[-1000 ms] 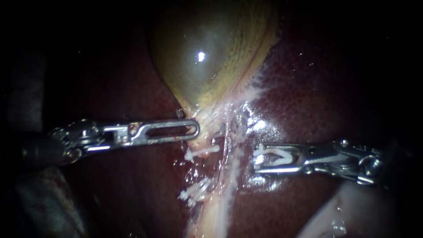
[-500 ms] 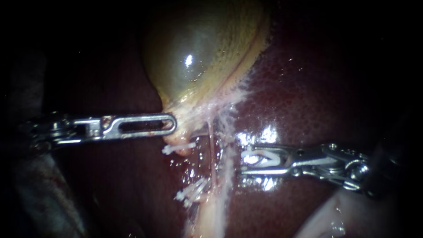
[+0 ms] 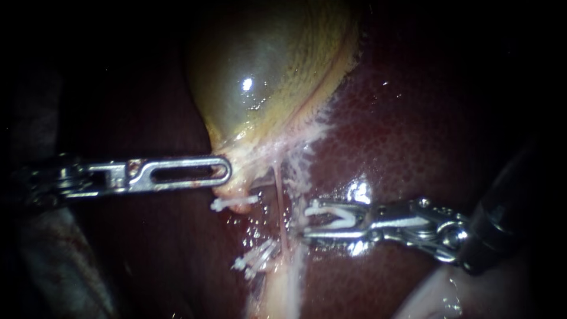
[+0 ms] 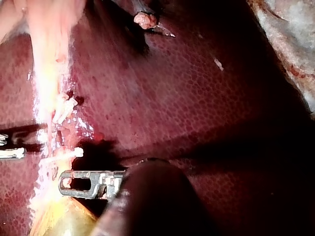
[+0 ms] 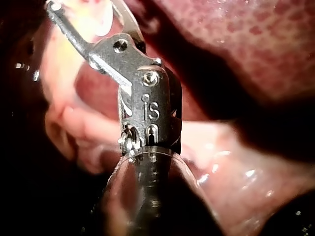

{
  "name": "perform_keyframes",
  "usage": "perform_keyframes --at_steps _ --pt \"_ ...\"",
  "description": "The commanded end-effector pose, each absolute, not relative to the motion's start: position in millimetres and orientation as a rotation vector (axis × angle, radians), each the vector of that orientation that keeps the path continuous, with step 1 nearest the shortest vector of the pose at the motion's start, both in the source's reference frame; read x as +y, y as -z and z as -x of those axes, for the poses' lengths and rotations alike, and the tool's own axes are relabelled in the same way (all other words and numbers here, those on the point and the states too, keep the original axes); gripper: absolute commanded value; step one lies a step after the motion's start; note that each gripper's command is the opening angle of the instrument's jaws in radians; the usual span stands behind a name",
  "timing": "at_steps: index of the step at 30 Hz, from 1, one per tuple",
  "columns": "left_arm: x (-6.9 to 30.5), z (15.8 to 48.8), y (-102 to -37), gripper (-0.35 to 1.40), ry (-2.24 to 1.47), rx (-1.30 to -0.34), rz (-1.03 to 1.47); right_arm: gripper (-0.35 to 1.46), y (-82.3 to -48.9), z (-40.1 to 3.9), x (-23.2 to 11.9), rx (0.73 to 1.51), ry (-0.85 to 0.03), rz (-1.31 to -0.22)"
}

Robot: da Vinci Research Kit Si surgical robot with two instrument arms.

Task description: Clipping first clip right tube

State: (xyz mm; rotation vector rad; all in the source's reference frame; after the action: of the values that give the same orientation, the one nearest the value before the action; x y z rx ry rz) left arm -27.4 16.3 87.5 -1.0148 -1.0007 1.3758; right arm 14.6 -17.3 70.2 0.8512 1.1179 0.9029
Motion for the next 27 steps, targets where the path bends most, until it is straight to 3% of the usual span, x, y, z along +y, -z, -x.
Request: perform_keyframes --at_steps 1,27 --pt "16.2 27.4 -87.4 -0.35 -1.377 -1.003 1.015 0.47 -70.5 -14.7 -17.4 1.117 -0.905 -0.852" --pt "16.0 27.9 -86.1 -0.35 -1.375 -1.012 1.013 0.47 -74.9 -16.9 -18.5 1.107 -0.894 -0.85"
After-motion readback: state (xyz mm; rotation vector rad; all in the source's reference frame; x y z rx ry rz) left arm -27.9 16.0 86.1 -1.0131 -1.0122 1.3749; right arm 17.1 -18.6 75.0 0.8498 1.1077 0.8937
